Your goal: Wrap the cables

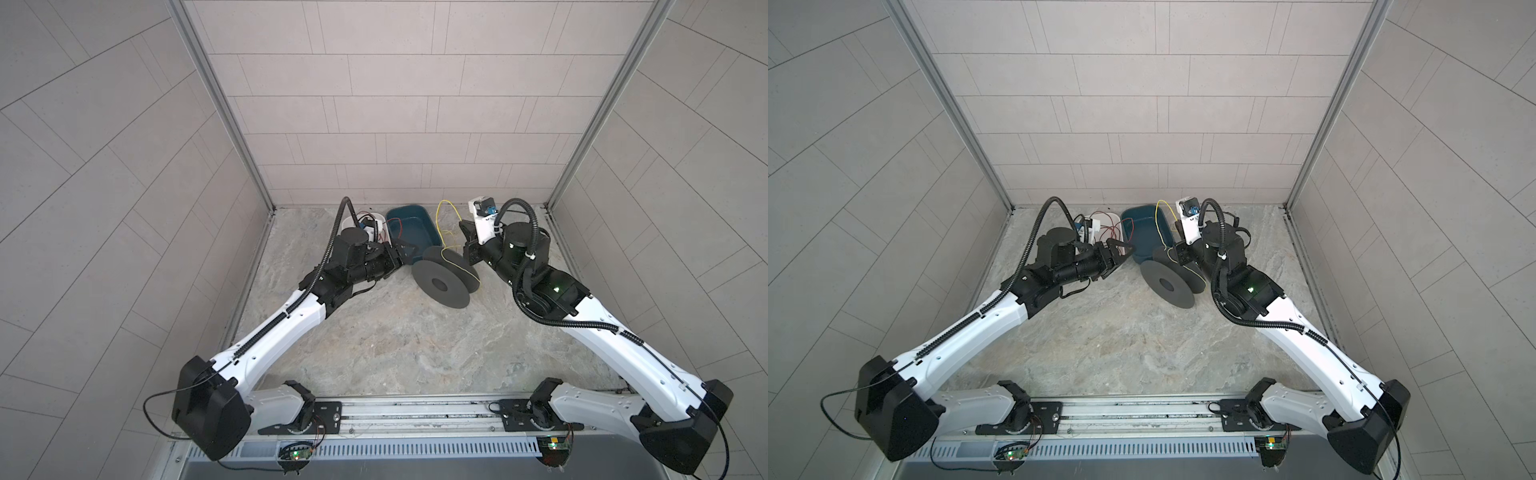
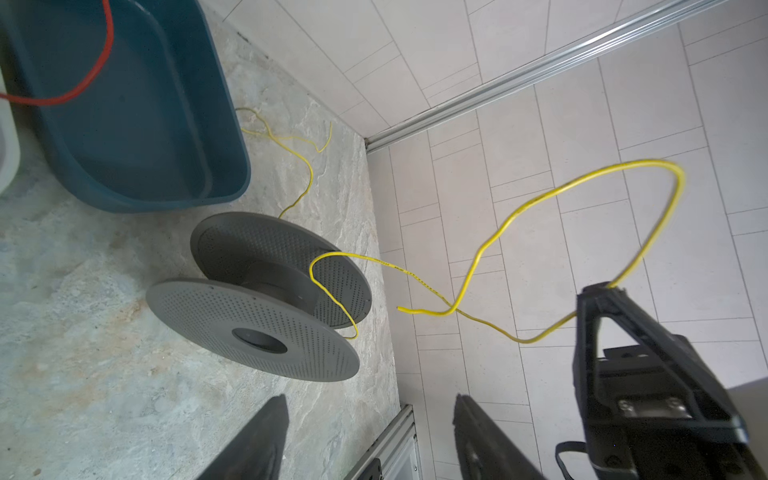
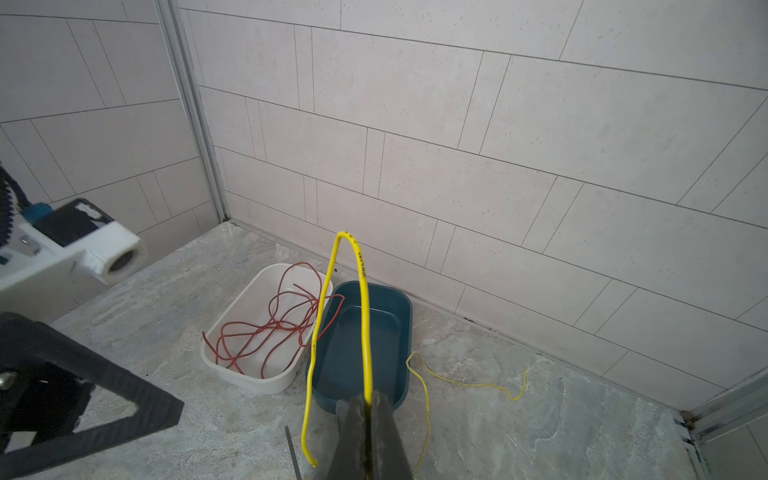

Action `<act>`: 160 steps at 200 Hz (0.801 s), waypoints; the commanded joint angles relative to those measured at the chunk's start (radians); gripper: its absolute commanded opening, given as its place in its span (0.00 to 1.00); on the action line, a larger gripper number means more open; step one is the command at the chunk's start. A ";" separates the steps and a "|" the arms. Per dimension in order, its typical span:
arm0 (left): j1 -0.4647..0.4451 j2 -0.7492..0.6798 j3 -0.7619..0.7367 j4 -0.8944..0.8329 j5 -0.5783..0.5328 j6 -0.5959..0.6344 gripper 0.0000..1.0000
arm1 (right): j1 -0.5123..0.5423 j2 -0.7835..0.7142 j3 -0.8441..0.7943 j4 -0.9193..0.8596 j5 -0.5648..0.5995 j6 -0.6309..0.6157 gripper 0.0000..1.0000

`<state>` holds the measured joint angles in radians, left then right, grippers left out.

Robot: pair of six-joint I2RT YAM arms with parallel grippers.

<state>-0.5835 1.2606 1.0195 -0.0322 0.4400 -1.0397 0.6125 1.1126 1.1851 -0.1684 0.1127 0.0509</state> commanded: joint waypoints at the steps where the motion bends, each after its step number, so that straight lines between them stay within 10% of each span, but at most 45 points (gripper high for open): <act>1: -0.020 0.024 -0.019 0.023 -0.046 -0.046 0.68 | 0.000 -0.006 0.014 0.006 -0.020 0.040 0.00; 160: -0.039 0.394 0.111 0.284 0.020 -0.187 0.62 | -0.001 -0.058 0.285 -0.296 0.028 0.091 0.00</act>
<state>-0.6178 1.6211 1.0683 0.1844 0.4530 -1.2266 0.6125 1.0798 1.4067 -0.3737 0.0811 0.1337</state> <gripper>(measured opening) 0.624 0.048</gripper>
